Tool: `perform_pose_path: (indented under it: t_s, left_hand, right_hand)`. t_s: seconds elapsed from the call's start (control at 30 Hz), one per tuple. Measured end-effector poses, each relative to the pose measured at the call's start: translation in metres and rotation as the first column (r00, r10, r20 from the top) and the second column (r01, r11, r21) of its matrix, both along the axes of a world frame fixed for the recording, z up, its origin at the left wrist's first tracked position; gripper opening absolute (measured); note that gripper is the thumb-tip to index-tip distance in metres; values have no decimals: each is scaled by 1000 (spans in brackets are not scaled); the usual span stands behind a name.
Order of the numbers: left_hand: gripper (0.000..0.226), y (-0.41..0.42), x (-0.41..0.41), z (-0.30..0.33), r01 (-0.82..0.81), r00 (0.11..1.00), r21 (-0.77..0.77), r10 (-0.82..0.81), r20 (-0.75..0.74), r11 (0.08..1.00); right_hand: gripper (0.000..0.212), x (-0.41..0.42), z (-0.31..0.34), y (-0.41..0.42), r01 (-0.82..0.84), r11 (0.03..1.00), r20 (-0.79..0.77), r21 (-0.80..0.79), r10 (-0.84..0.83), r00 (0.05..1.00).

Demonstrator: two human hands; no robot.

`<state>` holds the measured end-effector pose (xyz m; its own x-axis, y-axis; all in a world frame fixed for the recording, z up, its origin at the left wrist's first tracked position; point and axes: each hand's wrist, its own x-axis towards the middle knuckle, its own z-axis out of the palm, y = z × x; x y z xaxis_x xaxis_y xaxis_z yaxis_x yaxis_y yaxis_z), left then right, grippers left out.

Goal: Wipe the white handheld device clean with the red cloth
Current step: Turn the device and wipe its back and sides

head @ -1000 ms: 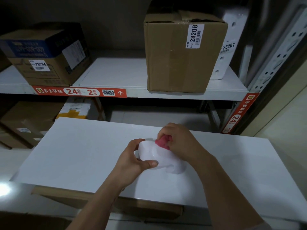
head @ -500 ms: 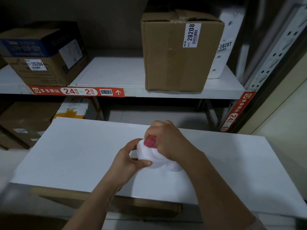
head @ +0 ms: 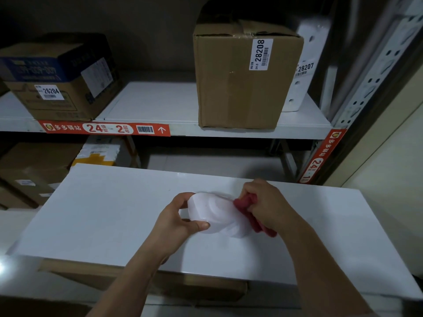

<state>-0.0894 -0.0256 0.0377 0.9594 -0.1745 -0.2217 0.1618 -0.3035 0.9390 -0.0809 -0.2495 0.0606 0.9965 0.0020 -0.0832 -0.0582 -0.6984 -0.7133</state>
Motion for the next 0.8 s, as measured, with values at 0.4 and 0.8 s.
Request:
perform_pose_path:
  t_s: [0.4, 0.8]
  left_hand:
    - [54, 1, -2, -4, -21, 1000, -7, 21, -5, 1000]
    - [56, -5, -3, -5, -61, 998, 20, 60, 3, 998]
  right_hand:
    - [29, 9, -1, 8, -105, 993, 80, -54, 109, 991]
    - [10, 6, 10, 39, -271, 955, 196, -117, 290, 937]
